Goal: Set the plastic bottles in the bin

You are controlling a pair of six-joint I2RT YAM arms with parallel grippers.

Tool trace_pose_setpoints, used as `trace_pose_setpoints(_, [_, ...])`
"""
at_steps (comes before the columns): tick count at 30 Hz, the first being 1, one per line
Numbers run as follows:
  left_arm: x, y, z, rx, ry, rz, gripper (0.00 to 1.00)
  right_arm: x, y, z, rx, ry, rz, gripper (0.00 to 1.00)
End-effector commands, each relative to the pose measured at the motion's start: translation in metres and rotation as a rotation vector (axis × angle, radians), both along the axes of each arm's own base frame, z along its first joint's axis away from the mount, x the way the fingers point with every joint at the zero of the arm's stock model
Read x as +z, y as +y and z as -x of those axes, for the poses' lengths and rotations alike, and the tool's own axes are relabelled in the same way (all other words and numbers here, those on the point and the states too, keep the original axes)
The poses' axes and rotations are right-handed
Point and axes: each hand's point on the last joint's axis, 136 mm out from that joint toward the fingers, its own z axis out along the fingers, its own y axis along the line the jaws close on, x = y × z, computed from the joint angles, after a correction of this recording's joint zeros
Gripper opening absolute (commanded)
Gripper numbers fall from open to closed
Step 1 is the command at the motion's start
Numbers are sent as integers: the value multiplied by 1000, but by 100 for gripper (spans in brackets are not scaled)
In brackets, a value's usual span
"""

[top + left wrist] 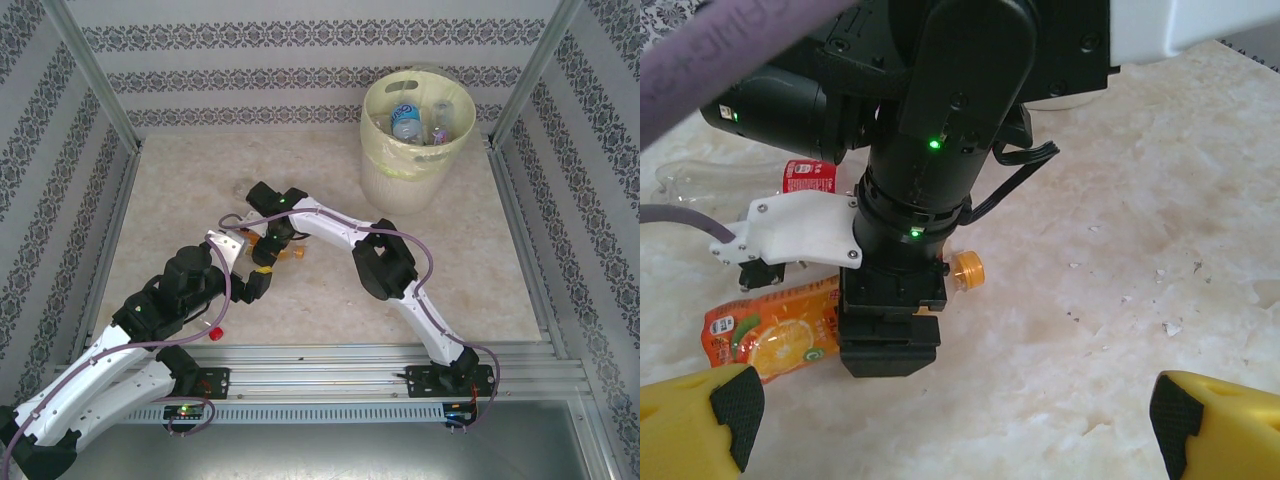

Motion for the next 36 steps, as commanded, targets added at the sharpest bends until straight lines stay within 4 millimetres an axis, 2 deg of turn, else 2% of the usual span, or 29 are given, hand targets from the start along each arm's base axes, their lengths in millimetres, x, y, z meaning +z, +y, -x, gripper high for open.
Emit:
trace_pose_setpoints(1, [2,2,0,9,3,4,100,2,3,8,11,35,-8,74])
trace_pose_setpoints(8, [5,0,1,-5,-3,16,100,23,9,10,-15,37,-97,63])
trace_pose_setpoints(12, [12,-8,3,-52,-28,52,100,48,7,8,-60,45,-191,58])
trace_pose_setpoints(16, [23,-18,4,-97,-71,101,100,79,-2,6,-107,45,-292,58])
trace_pose_setpoints(21, [32,-32,-1,-143,-104,144,100,117,-23,7,-172,31,-401,58])
trace_pose_setpoints(25, [43,-47,-9,-179,-128,191,100,155,-44,5,-221,2,-491,58])
trace_pose_setpoints(36, [97,-87,-54,-201,-265,354,100,255,-107,2,-340,-154,-624,58])
